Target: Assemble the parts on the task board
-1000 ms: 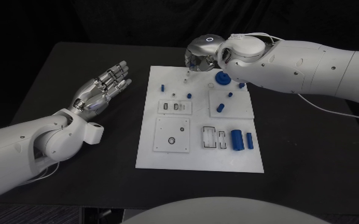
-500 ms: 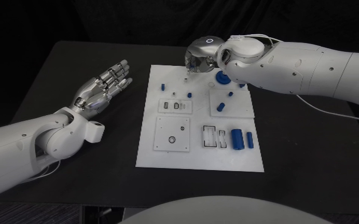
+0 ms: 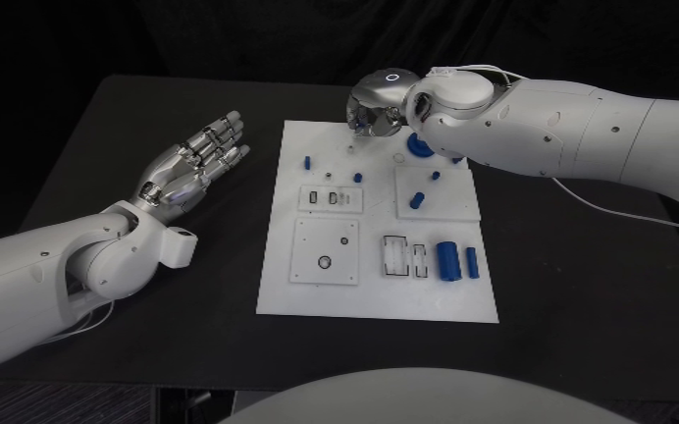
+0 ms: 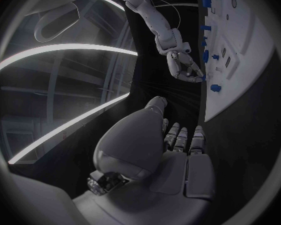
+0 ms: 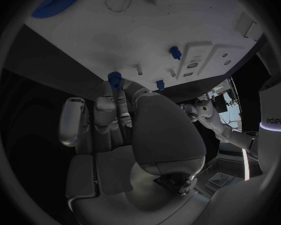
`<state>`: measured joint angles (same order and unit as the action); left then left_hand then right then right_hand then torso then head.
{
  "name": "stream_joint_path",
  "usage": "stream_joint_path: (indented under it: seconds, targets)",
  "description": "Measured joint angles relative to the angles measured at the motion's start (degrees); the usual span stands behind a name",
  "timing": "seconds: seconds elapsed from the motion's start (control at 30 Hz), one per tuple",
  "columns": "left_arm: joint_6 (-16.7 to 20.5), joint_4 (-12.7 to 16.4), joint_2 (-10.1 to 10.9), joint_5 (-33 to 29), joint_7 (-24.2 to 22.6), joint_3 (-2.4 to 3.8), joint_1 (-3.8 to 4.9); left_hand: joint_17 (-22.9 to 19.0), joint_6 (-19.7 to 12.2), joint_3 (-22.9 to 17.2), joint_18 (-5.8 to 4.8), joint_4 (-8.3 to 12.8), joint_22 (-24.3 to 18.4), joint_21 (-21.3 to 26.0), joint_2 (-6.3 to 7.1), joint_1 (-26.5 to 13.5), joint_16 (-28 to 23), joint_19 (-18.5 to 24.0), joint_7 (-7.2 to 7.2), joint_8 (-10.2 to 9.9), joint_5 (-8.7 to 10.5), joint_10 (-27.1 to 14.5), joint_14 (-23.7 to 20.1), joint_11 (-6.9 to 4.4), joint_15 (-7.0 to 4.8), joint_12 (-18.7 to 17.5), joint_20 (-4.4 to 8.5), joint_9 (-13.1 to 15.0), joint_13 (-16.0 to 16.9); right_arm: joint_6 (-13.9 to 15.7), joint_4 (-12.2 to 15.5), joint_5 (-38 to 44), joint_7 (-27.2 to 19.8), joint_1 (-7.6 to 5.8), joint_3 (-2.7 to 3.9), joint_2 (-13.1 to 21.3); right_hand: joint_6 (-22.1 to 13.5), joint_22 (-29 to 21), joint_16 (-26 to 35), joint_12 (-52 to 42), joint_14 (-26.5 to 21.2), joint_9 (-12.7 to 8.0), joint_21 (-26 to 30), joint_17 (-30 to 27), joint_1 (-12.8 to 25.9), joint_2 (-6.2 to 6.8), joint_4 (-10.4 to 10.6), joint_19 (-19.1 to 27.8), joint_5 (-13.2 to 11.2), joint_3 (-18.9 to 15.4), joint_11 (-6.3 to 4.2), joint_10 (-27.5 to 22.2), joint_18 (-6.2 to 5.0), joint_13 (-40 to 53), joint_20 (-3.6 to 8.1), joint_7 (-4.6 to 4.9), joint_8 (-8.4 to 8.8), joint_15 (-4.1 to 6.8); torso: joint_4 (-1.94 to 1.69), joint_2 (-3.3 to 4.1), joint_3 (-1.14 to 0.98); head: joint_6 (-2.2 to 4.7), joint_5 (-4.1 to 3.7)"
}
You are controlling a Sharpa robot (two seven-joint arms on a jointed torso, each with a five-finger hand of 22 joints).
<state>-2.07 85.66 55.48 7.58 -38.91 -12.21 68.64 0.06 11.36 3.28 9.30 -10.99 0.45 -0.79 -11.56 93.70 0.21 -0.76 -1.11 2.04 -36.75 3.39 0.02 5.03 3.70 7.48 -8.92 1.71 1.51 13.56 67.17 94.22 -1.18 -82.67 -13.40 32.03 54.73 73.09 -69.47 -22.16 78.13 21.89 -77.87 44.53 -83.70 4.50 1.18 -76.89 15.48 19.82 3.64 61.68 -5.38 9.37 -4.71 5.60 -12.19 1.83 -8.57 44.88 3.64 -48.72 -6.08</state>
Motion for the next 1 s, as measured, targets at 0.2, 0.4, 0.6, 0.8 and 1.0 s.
stream_joint_path:
  seconds: [0.2,0.4,0.6,0.8,1.0]
  targets:
    - [-0.1,-0.1,-0.2,0.0,0.0,0.0,0.0,0.0,0.0,0.0,0.0,0.0,0.0,0.0,0.0,0.0,0.0,0.0,0.0,0.0,0.0,0.0,0.0,0.0,0.0,0.0,0.0,0.0,0.0,0.0,-1.2,-0.1,-0.2,0.46,-0.02,-1.1,0.0,-0.4,0.0,0.3,0.0,0.1,0.0,-0.2,-0.1,-0.13,0.0,0.0,-0.1,0.0,0.0,0.0,0.0,0.0,0.0,0.0,0.28,0.0,0.04,0.0,-0.01,-0.05,-0.06]
    - [-0.2,-0.2,-0.2,0.0,0.0,0.0,0.0,0.0,0.0,-0.2,0.0,-0.2,0.0,0.0,0.0,0.0,0.0,0.0,0.0,0.0,0.0,0.0,0.0,0.0,0.41,0.0,0.0,0.0,0.0,0.2,-2.0,-0.1,-0.5,0.66,-0.05,-1.6,0.0,-0.4,0.0,0.4,0.0,0.1,0.0,-0.2,-0.1,-0.12,0.0,0.0,-0.5,0.0,0.01,0.0,0.0,0.3,0.0,0.0,0.28,0.0,0.04,0.0,-0.03,-0.05,0.0]
    - [-0.3,-0.3,-0.2,0.0,0.0,0.0,0.0,0.0,0.0,-0.2,0.0,-0.2,0.0,0.0,0.0,0.0,0.0,0.0,0.0,0.0,0.0,0.0,0.0,0.0,0.41,0.0,0.0,0.0,0.0,0.2,-2.1,-0.1,-0.7,0.7,-0.04,-1.7,0.0,-0.4,0.0,0.6,0.0,0.1,0.0,-0.2,-0.4,0.1,-0.1,0.0,-0.5,0.1,0.02,0.0,0.0,0.2,0.0,0.0,0.28,0.0,0.01,0.0,-0.04,-0.05,0.05]
    - [-0.4,-0.5,-0.2,0.0,0.0,0.0,0.0,0.0,0.0,-0.3,0.0,0.0,0.0,0.0,0.0,0.0,0.0,0.0,0.0,0.0,0.0,0.2,0.0,0.2,0.41,0.0,0.0,0.0,0.0,0.1,-2.1,-0.1,-0.8,0.71,-0.04,-1.7,-0.9,-0.6,0.1,2.0,-0.4,0.3,0.4,-0.6,-0.4,0.1,-0.1,0.3,-0.5,0.1,0.02,0.0,0.0,0.1,-0.34,-0.22,1.16,-0.36,-0.05,-0.02,-0.05,-0.08,0.0]
    - [-0.5,-0.5,-0.3,0.0,0.0,0.0,0.0,0.0,0.0,-0.3,0.0,0.0,0.0,0.0,0.0,0.0,0.0,0.0,0.0,0.0,0.0,0.2,0.0,0.2,0.41,0.0,0.0,0.0,0.0,-0.4,-2.1,-0.1,-0.5,0.74,-0.04,-1.7,-9.9,-4.6,3.9,11.2,-4.6,-2.2,4.7,-6.3,0.0,1.35,1.5,4.8,-2.5,1.3,2.5,-9.9,0.0,-2.6,-1.59,-2.62,7.44,-2.01,0.01,-0.04,0.01,-0.06,0.1]
